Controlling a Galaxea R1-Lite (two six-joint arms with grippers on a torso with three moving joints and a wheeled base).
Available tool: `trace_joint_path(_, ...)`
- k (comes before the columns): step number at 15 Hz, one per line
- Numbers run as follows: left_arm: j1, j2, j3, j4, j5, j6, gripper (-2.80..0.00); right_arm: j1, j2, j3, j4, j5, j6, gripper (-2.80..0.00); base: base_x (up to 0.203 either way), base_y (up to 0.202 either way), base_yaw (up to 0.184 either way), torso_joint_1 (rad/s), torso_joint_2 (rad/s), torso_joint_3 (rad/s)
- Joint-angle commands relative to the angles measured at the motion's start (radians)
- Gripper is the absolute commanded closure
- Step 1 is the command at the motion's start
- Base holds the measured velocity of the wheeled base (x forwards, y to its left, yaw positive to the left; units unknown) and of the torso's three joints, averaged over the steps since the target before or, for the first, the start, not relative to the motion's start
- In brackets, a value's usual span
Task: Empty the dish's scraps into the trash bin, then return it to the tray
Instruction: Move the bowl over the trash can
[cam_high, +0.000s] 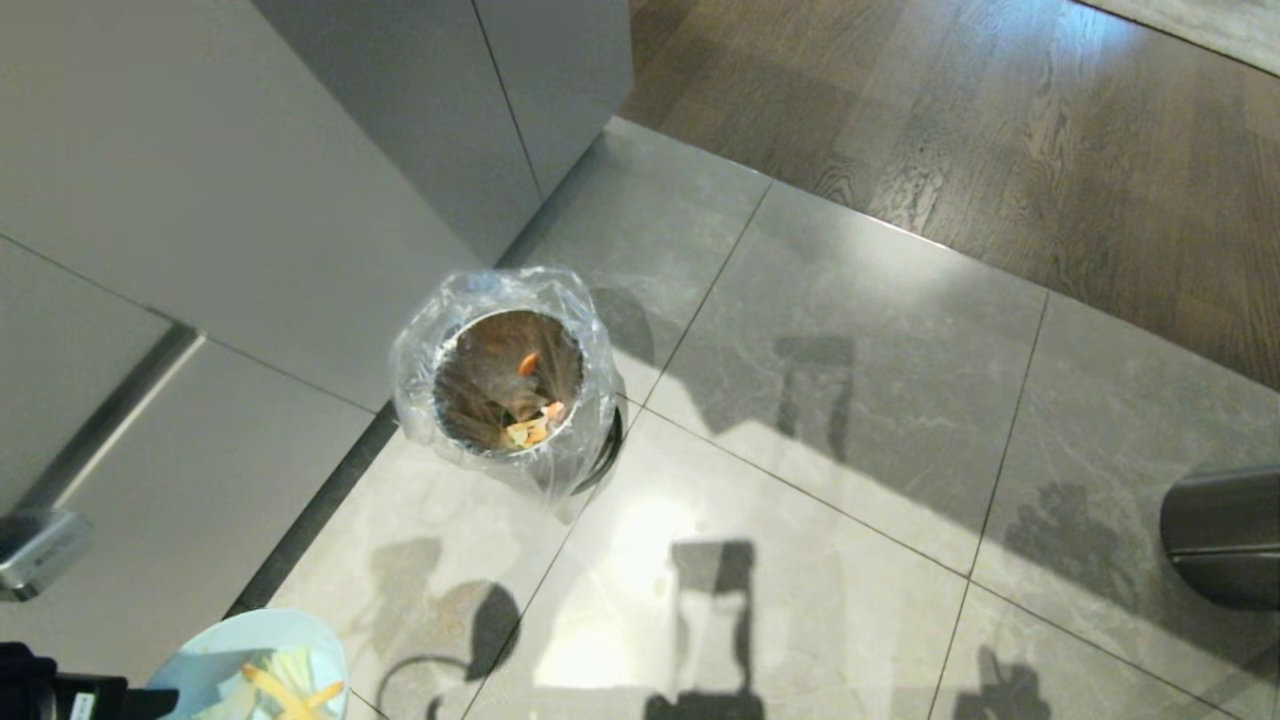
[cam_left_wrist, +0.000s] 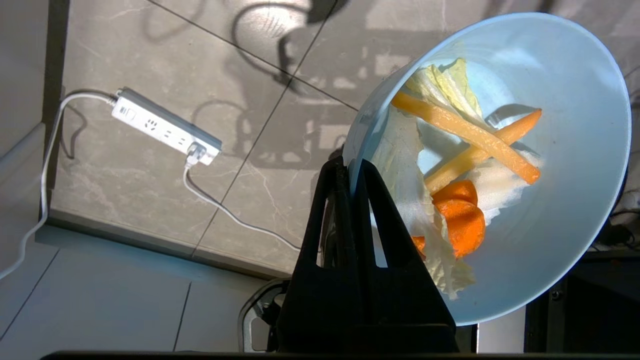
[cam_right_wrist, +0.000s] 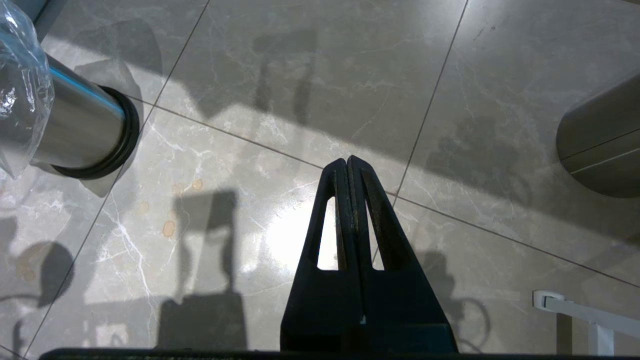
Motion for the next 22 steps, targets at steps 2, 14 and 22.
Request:
trace_joint_path(2, -0.013, 0.002, -0.003, -0.047, 0.001, 0.000, 0.00, 0.000, 0.001, 0.000, 0.000, 0.000, 0.001, 0.00, 0.000, 0.000, 0.000, 0.000, 0.00, 0.000)
trace_joint_path(14, -0.096, 0.088, -0.010, -0.198, 0.013, 0.012, 0.00, 0.000, 0.000, 0.000, 0.000, 0.000, 0.001, 0.00, 0.000, 0.000, 0.000, 0.000, 0.00, 0.000)
trace_joint_path(22, -0.108, 0.074, -0.012, -0.202, 0.011, 0.015, 0.00, 0.000, 0.000, 0.000, 0.000, 0.000, 0.001, 0.00, 0.000, 0.000, 0.000, 0.000, 0.00, 0.000)
